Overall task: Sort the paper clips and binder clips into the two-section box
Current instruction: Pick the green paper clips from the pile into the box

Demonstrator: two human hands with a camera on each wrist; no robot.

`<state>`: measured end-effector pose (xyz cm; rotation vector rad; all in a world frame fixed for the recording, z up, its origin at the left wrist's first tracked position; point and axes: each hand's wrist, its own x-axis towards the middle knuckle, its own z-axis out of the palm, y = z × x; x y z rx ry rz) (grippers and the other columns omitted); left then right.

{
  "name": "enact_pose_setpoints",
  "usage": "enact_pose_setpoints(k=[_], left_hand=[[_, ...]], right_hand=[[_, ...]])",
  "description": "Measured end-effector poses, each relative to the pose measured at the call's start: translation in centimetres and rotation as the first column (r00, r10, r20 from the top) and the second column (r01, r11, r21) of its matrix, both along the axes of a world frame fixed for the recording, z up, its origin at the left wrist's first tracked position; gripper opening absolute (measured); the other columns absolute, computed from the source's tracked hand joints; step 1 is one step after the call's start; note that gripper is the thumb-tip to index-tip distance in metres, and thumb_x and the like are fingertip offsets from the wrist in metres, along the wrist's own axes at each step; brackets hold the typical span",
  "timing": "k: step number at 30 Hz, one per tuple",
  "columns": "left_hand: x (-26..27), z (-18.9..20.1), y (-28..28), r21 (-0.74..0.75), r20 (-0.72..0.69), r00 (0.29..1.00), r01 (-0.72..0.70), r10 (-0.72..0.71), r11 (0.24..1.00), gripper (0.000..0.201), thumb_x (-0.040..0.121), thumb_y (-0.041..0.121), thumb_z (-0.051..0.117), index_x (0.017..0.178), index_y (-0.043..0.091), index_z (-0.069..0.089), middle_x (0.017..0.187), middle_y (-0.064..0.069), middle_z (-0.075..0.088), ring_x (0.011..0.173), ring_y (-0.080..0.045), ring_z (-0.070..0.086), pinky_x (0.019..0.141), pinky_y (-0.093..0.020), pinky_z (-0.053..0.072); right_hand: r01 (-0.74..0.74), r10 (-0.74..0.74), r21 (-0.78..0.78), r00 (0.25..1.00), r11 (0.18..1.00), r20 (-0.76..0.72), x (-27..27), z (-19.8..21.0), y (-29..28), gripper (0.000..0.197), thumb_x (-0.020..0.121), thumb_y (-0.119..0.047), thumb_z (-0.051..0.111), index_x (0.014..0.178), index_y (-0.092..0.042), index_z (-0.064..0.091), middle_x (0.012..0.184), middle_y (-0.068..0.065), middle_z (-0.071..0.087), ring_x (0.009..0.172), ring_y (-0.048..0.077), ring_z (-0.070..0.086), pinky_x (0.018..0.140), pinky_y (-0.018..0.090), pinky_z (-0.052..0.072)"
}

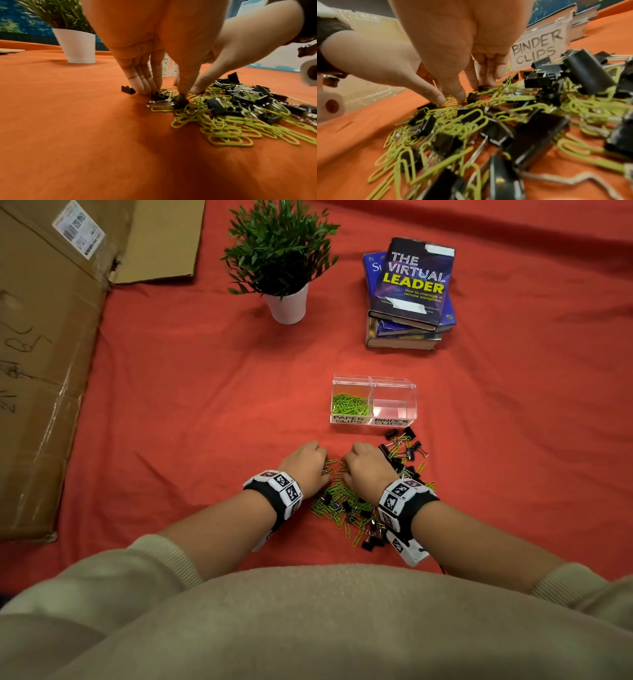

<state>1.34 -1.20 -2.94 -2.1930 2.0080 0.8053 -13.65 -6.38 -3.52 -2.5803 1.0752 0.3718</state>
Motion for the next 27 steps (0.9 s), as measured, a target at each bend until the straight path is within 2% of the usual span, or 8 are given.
enact_pose_setpoints(k=[7,14,17,19,21,22,25,27], left_hand=[[-0.8,0.7,-0.2,0.0,0.089,0.991,0.102,-0.101,0.995,0.025,0.086,0.021,0.054,0.106,0.005,0.056,0.111,-0.013,0.057,0.108,-0.033,0.056,0.085,-0.041,0.048],[-1.2,0.8,-0.4,0.004,0.158,0.974,0.164,-0.162,0.986,0.023,0.089,0.018,0.049,0.107,0.006,0.057,0.111,-0.014,0.06,0.105,-0.034,0.059,0.08,-0.041,0.05],[-1.2,0.9,-0.7,0.019,0.145,0.978,0.145,-0.147,0.989,0.024,0.088,0.017,0.049,0.107,0.004,0.058,0.112,-0.015,0.06,0.106,-0.034,0.059,0.082,-0.041,0.049],[-0.8,0.9,-0.8,0.03,0.102,0.99,0.1,-0.102,0.995,0.023,0.087,0.017,0.051,0.105,0.004,0.059,0.112,-0.015,0.061,0.105,-0.034,0.059,0.082,-0.04,0.048],[-0.2,0.9,-1.0,0.033,0.002,1.0,-0.003,0.003,0.999,0.019,0.087,0.019,0.053,0.1,0.009,0.062,0.109,-0.013,0.064,0.101,-0.033,0.061,0.081,-0.038,0.048],[0.2,0.8,-1.2,0.036,-0.063,0.996,-0.066,0.068,0.997,0.016,0.087,0.02,0.054,0.097,0.011,0.064,0.105,-0.012,0.066,0.098,-0.032,0.062,0.08,-0.036,0.048],[1.3,0.8,-1.8,0.047,-0.256,0.935,-0.241,0.245,0.969,0.01,0.087,0.018,0.059,0.093,0.011,0.064,0.092,-0.01,0.069,0.086,-0.027,0.063,0.073,-0.031,0.046],[1.7,0.8,-2.3,0.066,-0.356,0.877,-0.32,0.322,0.945,0.007,0.087,0.015,0.061,0.092,0.01,0.063,0.086,-0.008,0.066,0.077,-0.022,0.059,0.069,-0.03,0.045]], right_hand=[[-0.098,0.098,0.009,0.995,0.995,0.033,-0.3,-0.2,1.7,0.033,0.086,-0.023,0.052,0.11,-0.002,0.062,0.107,0.015,0.055,0.104,0.033,0.052,0.098,0.045,0.031],[-0.103,0.104,0.077,0.995,0.992,-0.003,0.3,0.2,2.1,0.025,0.089,-0.009,0.046,0.108,0.0,0.058,0.109,0.016,0.055,0.104,0.031,0.052,0.096,0.041,0.029],[-0.108,0.109,0.079,0.994,0.991,-0.004,0.3,0.1,2.0,0.018,0.077,-0.008,0.062,0.092,0.002,0.062,0.093,0.017,0.06,0.09,0.033,0.059,0.085,0.043,0.04],[-0.092,0.092,0.11,0.996,0.99,0.012,0.4,0.1,1.6,0.019,0.077,-0.009,0.063,0.091,0.002,0.062,0.092,0.018,0.06,0.091,0.032,0.06,0.083,0.043,0.043],[-0.029,0.027,0.205,1.0,0.978,0.013,0.3,0.7,0.8,0.022,0.089,-0.013,0.048,0.104,0.0,0.057,0.103,0.014,0.056,0.1,0.027,0.053,0.093,0.038,0.04],[0.027,-0.033,0.265,0.999,0.964,0.018,0.2,1.1,0.2,0.021,0.092,-0.015,0.045,0.105,-0.002,0.056,0.101,0.011,0.056,0.096,0.024,0.052,0.09,0.035,0.041],[0.196,-0.267,0.391,0.954,0.899,0.136,0.0,3.0,-2.1,0.014,0.095,-0.018,0.047,0.096,-0.009,0.058,0.086,0.005,0.062,0.072,0.018,0.056,0.061,0.024,0.044],[0.282,-0.404,0.451,0.893,0.847,0.201,0.2,4.2,-4.1,0.012,0.095,-0.021,0.049,0.095,-0.012,0.057,0.082,0.003,0.062,0.062,0.013,0.053,0.052,0.019,0.041]])
